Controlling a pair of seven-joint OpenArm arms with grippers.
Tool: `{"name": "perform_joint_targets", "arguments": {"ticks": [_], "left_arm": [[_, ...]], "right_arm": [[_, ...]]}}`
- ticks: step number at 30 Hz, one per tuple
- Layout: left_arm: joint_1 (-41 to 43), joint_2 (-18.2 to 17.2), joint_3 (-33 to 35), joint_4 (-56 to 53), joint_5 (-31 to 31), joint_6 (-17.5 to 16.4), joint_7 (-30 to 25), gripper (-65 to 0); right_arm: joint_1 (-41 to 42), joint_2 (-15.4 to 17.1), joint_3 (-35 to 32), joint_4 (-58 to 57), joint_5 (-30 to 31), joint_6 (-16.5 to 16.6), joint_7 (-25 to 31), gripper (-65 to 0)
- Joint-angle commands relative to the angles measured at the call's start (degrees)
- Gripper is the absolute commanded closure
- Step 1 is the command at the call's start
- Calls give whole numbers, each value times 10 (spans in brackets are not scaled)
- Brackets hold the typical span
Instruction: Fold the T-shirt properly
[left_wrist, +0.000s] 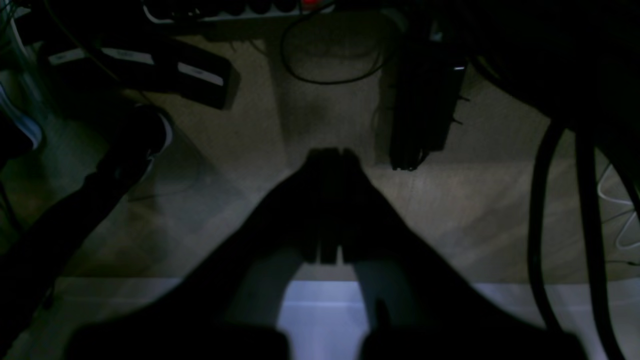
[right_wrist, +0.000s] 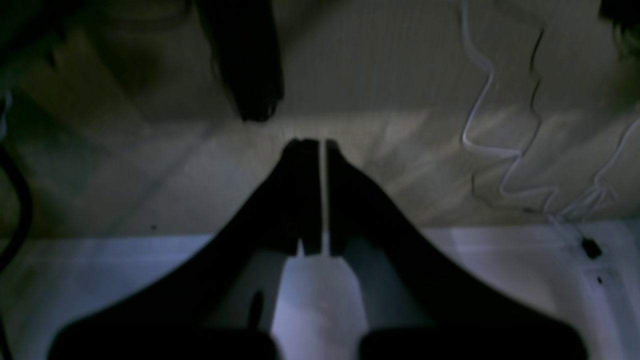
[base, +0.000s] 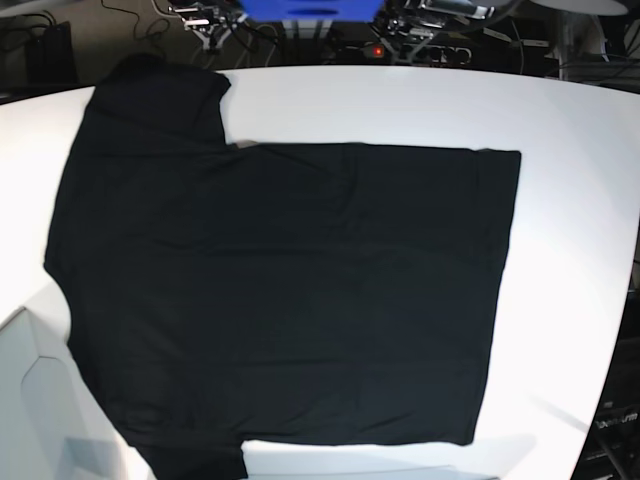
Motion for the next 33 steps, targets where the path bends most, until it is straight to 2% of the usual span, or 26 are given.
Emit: {"name": "perform_joint_targets", "arguments": {"ticks": [1, 4, 13, 25, 33], "left_arm": [[3, -1, 2, 0, 2, -1, 2, 0], [3, -1, 2, 0, 2, -1, 1, 0], [3, -1, 2, 0, 2, -1, -1, 0], [3, -1, 2, 0, 1, -1, -2, 0], [42, -3, 2, 79, -1, -1, 3, 0]], "right_arm": [[-4, -1, 0, 18, -2, 10, -17, 0], [-11, -1, 0, 43, -2, 10, -36, 0], [-11, 0, 0, 42, -2, 10, -33, 0], [-27, 0, 3, 42, -2, 10, -4, 0], [-35, 0, 2, 44, -2, 10, -1, 0]]}}
